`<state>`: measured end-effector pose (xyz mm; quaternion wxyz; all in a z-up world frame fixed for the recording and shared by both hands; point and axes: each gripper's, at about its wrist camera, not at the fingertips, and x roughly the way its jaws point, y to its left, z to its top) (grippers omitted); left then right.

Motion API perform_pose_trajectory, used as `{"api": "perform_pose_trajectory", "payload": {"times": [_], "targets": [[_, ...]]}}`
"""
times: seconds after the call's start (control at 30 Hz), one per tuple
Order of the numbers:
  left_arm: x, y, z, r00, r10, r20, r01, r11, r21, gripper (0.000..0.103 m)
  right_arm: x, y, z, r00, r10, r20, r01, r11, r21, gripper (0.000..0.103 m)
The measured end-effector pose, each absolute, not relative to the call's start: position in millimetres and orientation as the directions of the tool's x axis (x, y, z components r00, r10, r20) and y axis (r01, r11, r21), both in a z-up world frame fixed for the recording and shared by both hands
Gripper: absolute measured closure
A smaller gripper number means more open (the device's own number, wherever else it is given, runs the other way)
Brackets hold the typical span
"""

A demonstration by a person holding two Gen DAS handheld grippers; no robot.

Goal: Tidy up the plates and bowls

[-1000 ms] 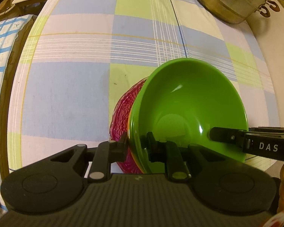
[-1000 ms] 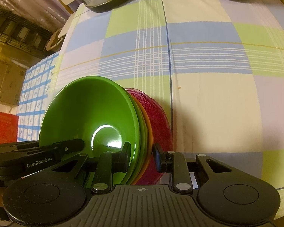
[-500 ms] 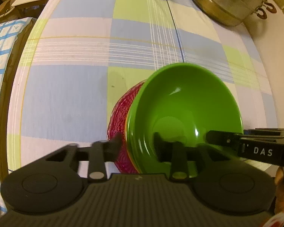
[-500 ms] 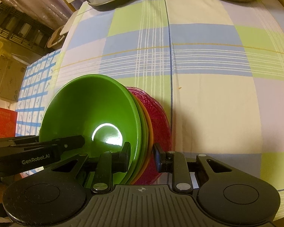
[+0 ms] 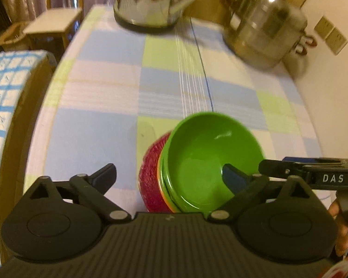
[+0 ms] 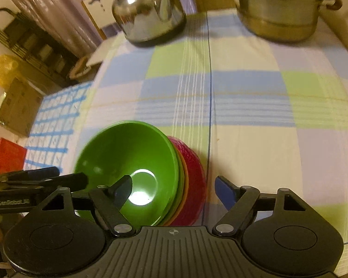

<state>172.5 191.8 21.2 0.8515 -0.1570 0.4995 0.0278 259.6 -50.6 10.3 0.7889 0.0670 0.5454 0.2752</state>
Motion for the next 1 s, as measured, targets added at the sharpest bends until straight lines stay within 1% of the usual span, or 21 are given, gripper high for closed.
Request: {"api": "perform_pose_trajectory", "payload": {"times": [0.03,0.17,0.23,0.33,0.43,0.63,0.8,0.9,1.0], "targets": [[166,192,27,0.522,-0.100,-0.847,-0.208,0.948,-0.240,0.000,256,-54,15,0.268,0.514,-0.815,-0.361,0.838,0.410,0.024],[126,191,46,0.617,-0.065,-0.784,-0.216,0.944,-0.248,0.000,237,-72,31,0.333,0.540,-0.773,-0.358,0.831,0.427,0.023],[105,189,50,0.657,-0.058,-0.752,-0.220,0.939,-0.265,0.000,225,-81,38,0.367,0.541,-0.757,-0.354,0.834,0.424,0.023],[74,184,49,0.684,-0.010,-0.729,-0.256,0.933,-0.253,0.000,208,-94,42,0.406,0.537,-0.739,-0.341,0.840,0.423,0.022],[49,173,45,0.691,0.054,-0.721,-0.278,0.940,-0.196,0.000,193,-106,41,0.439,0.520,-0.733,-0.318,0.853,0.414,0.022],[21,141,34,0.699,0.082,-0.711,-0.241,0.963,-0.125,0.000,158,-131,32,0.483,0.489,-0.726,-0.270,0.872,0.408,0.022],[6,117,24,0.688,0.074,-0.722,-0.212,0.972,-0.102,0.000,127,-142,22,0.523,0.440,-0.731,-0.264,0.898,0.352,0.022],[-2,109,13,0.668,0.051,-0.742,-0.218,0.967,-0.129,0.001,109,-144,15,0.549,0.400,-0.734,-0.276,0.916,0.292,0.022],[-7,101,5,0.644,0.056,-0.763,-0.224,0.968,-0.118,0.001,93,-146,6,0.562,0.375,-0.737,-0.289,0.924,0.250,0.022]]}}
